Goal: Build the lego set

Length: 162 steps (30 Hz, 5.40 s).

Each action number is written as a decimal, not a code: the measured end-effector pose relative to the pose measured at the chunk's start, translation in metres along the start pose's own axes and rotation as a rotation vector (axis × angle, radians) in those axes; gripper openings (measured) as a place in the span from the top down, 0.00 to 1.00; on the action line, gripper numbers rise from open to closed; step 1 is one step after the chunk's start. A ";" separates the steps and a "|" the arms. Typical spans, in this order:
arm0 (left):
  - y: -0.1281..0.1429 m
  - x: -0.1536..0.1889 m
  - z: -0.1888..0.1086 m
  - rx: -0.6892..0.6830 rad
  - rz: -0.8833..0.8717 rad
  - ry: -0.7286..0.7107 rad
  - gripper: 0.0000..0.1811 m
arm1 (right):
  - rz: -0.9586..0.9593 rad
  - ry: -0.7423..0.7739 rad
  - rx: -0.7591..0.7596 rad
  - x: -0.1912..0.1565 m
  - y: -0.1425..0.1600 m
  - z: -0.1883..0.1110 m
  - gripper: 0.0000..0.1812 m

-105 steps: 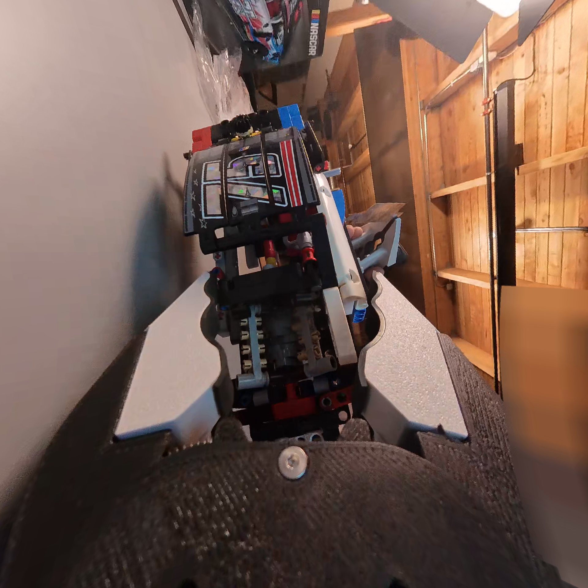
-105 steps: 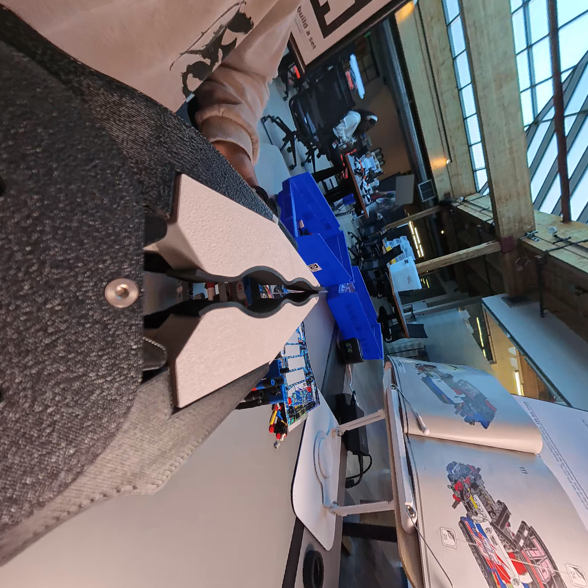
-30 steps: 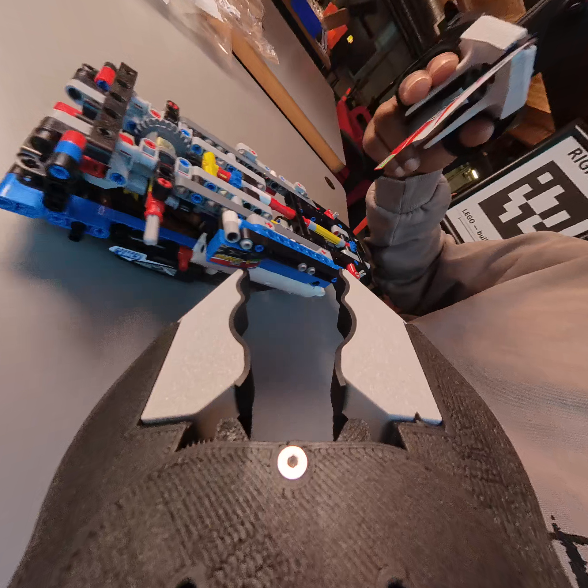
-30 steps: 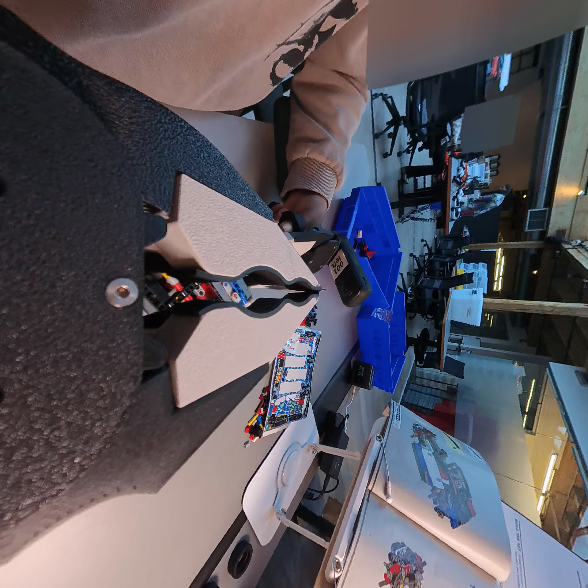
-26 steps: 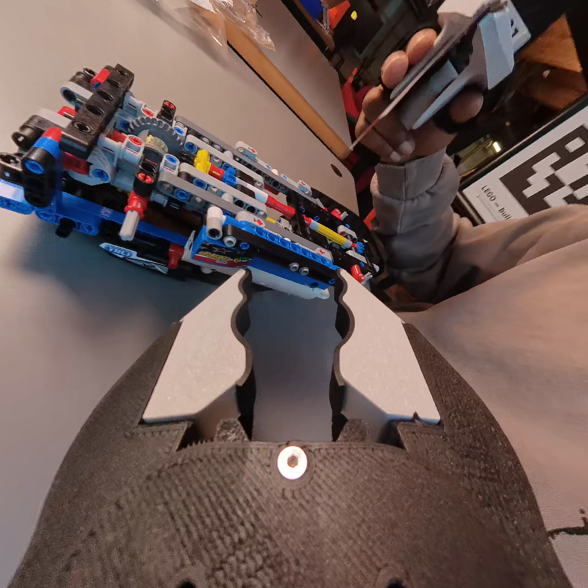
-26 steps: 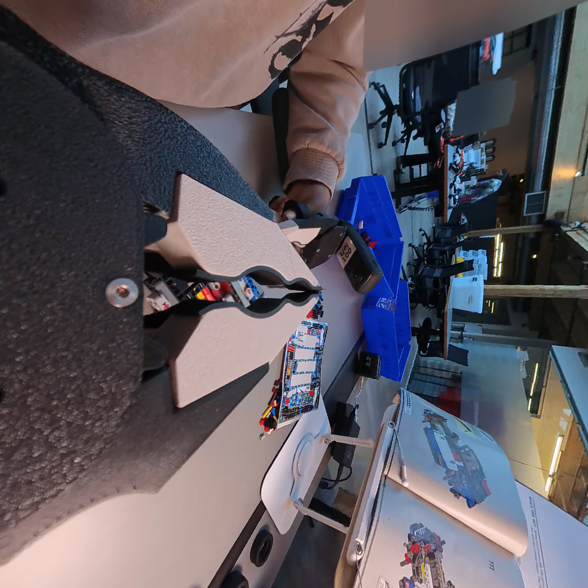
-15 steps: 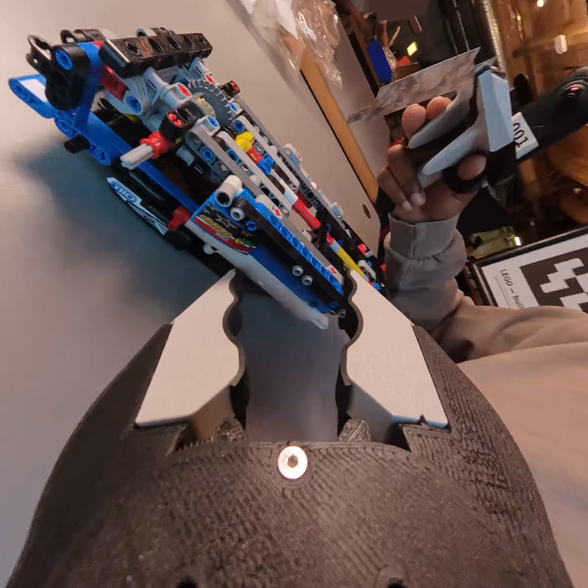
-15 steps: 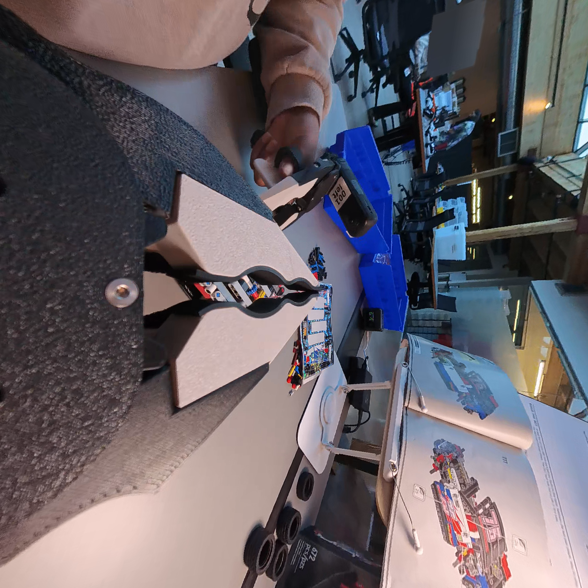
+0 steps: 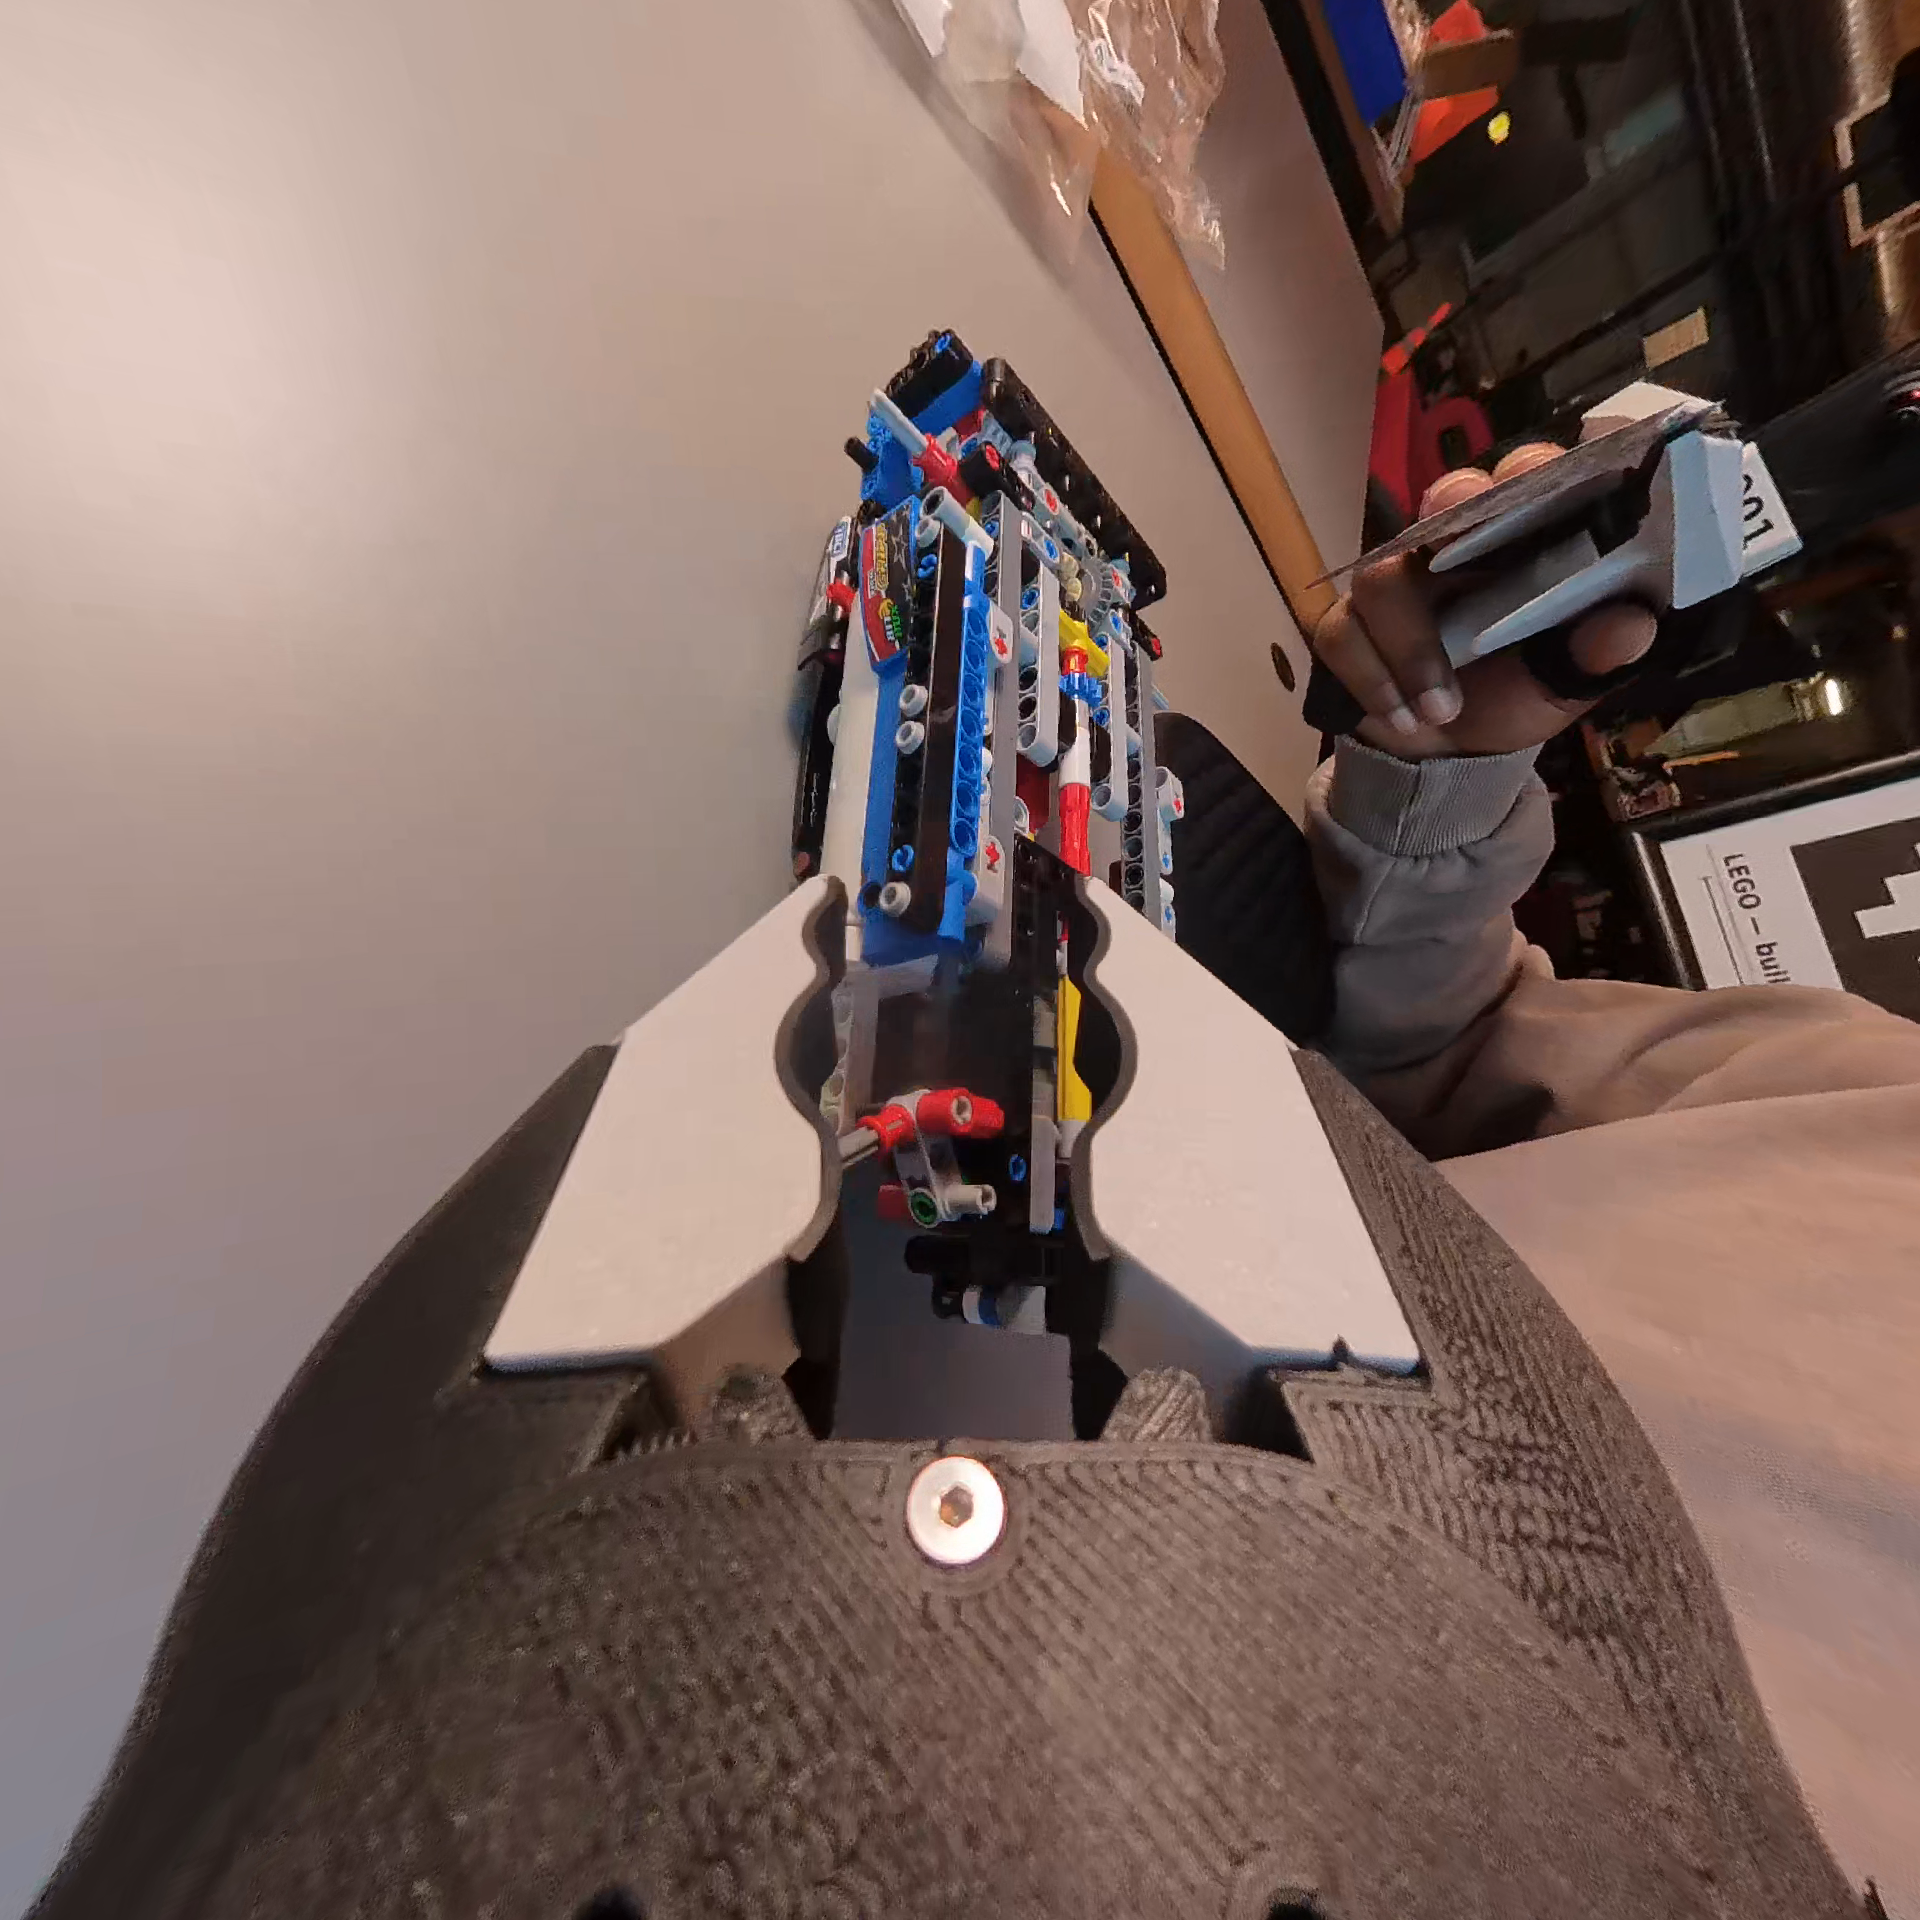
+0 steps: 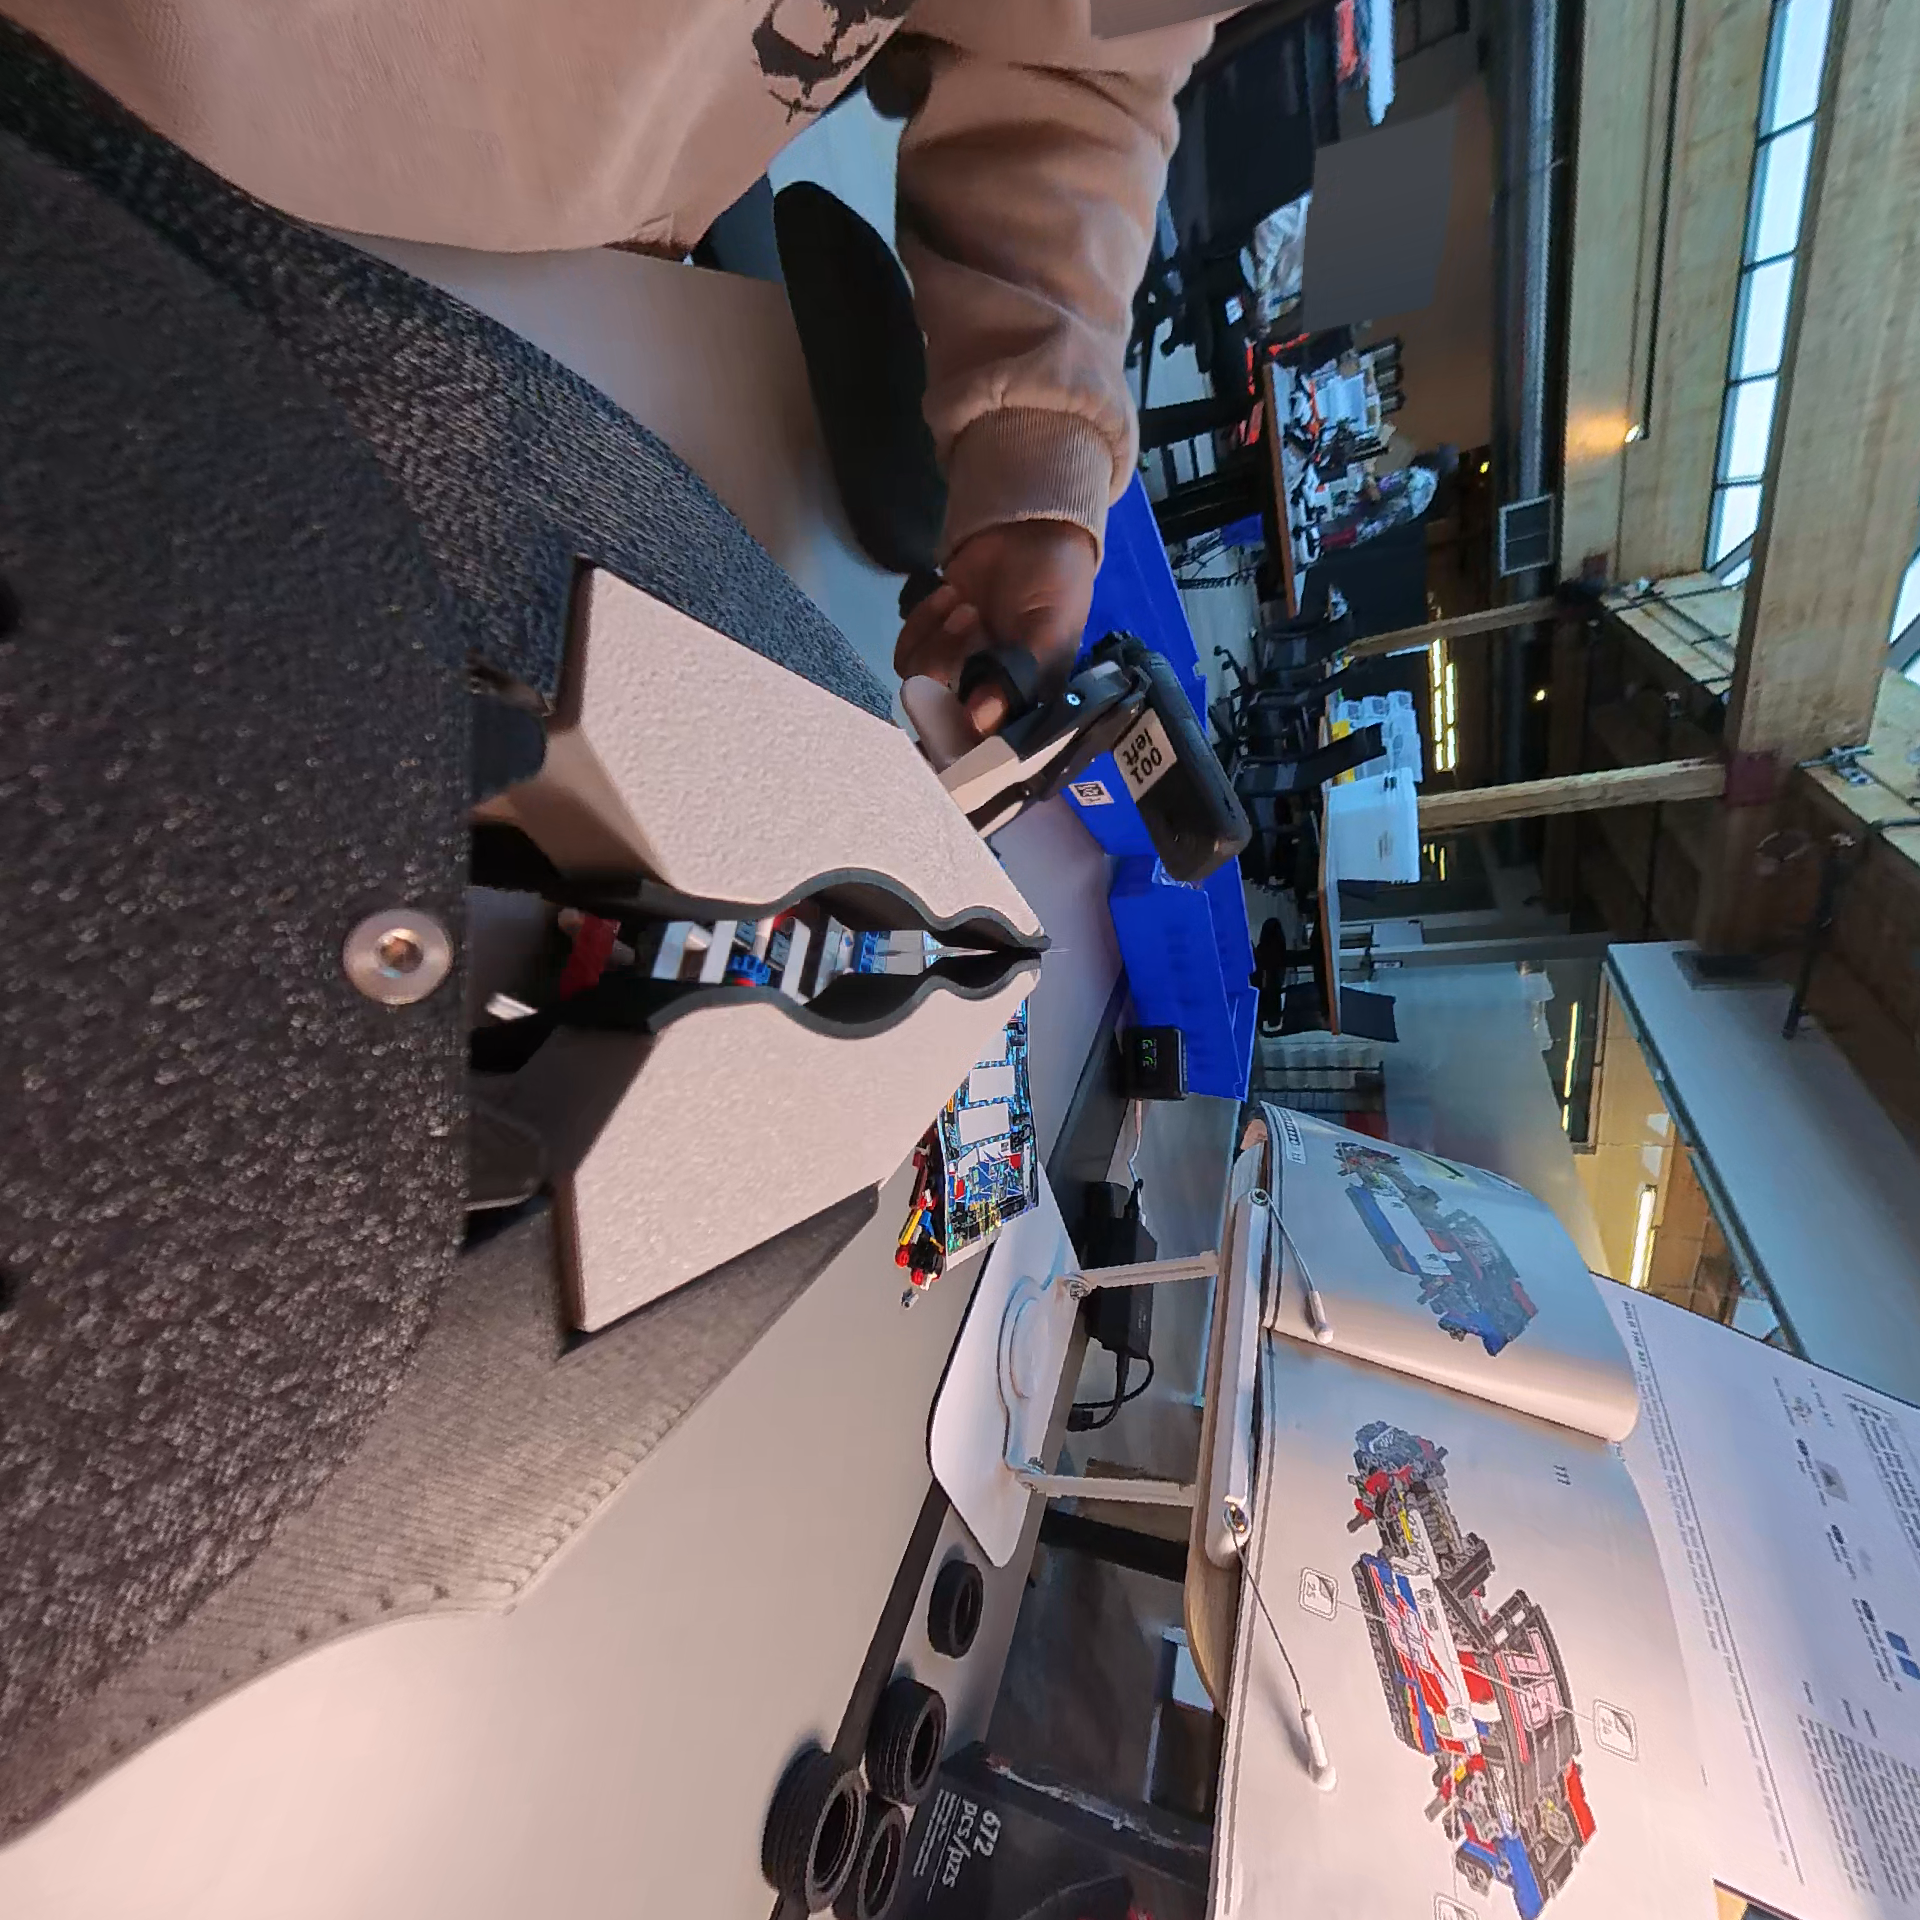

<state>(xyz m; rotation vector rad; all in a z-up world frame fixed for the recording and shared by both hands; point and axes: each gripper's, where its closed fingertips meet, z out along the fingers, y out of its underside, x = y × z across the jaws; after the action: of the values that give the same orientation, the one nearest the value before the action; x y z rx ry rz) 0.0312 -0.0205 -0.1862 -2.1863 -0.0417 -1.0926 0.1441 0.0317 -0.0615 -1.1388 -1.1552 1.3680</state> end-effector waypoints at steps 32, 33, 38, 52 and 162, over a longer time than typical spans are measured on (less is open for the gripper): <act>-0.014 -0.003 0.042 -0.479 0.477 -0.179 0.81 | 0.086 0.000 0.072 0.012 -0.004 -0.018 1.00; -0.017 -0.004 0.040 -0.470 0.521 -0.200 0.82 | 0.088 0.000 0.073 0.012 -0.004 -0.018 1.00; -0.045 -0.010 0.015 -0.405 0.841 -0.413 0.84 | 0.085 0.000 0.075 0.011 -0.005 -0.017 1.00; -0.033 0.011 -0.024 -0.084 1.827 -1.056 0.83 | 0.078 0.001 0.067 0.008 -0.005 -0.011 1.00; 0.014 0.045 -0.041 -0.019 1.769 -0.668 0.88 | 0.047 -0.012 0.026 0.021 -0.021 0.020 1.00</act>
<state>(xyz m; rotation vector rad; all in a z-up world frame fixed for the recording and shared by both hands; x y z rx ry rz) 0.0355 -0.0671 -0.1448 -1.5122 1.2873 0.6117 0.1246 0.0520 -0.0403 -1.1465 -1.1230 1.4236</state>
